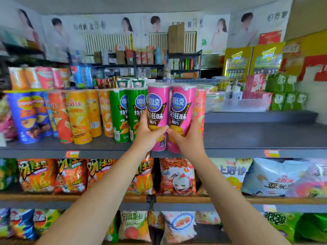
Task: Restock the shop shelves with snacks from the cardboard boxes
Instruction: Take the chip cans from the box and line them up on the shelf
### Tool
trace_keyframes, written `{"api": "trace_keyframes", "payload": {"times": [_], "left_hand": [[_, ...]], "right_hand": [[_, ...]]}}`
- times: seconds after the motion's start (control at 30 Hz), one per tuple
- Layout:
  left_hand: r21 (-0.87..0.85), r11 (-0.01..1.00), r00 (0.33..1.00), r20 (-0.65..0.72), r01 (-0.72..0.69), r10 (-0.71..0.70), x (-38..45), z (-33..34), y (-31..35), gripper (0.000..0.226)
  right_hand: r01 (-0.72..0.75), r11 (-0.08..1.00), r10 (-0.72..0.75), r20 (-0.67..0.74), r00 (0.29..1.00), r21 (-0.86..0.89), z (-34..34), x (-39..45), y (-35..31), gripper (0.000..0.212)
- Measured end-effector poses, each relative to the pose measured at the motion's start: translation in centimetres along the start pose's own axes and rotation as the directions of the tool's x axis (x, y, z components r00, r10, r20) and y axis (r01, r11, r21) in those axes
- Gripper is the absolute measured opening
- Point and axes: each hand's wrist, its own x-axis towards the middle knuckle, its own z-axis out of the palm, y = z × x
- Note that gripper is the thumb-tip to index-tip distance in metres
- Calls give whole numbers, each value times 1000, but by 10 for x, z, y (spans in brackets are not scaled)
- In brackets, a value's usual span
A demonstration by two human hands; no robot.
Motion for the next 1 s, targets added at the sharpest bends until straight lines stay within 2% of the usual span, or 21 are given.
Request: {"api": "trace_keyframes", "payload": {"times": [0.17, 0.27, 0.3, 0.37, 0.4, 0.43, 0.53, 0.63, 0.8, 1.0], "left_hand": [[78, 996, 998, -44, 42, -38, 9, 13, -20, 83], [267, 963, 999, -33, 43, -36, 20, 15, -28, 91], [379, 925, 999, -34, 40, -30, 23, 16, -32, 93], [612, 787, 996, -71, 80, -46, 23, 17, -33, 89], [670, 737, 996, -86, 85, -36, 22, 18, -32, 84], [690, 720, 995, -94, 78, -18, 21, 18, -33, 79], [650, 760, 990, -119, 24, 71, 22, 21, -41, 57], [673, 738, 986, -88, -46, 142, 24, 20, -47, 36], [758, 622, 978, 105, -197, 182, 22, 19, -58, 42], [763, 621, 984, 124, -177, 128, 23, 22, -66, 48]], "right_hand": [[-35, 983, 35, -1, 999, -179, 6, 12, 26, 74], [-71, 961, 71, -9, 997, -269, 7, 19, 29, 74], [-77, 950, 73, -23, 997, -302, 9, 22, 30, 73], [-105, 917, 99, -35, 994, -385, 11, 28, 28, 71], [-122, 894, 119, -32, 992, -430, 13, 30, 26, 70], [-124, 873, 124, -30, 992, -472, 15, 32, 25, 69], [-103, 863, 98, -36, 995, -495, 23, 34, 23, 65], [-65, 878, 48, -49, 998, -474, 31, 33, 26, 50], [15, 812, 10, 40, 999, -584, 36, 28, 40, 28], [33, 775, -4, 48, 999, -631, 44, 35, 48, 14]]}}
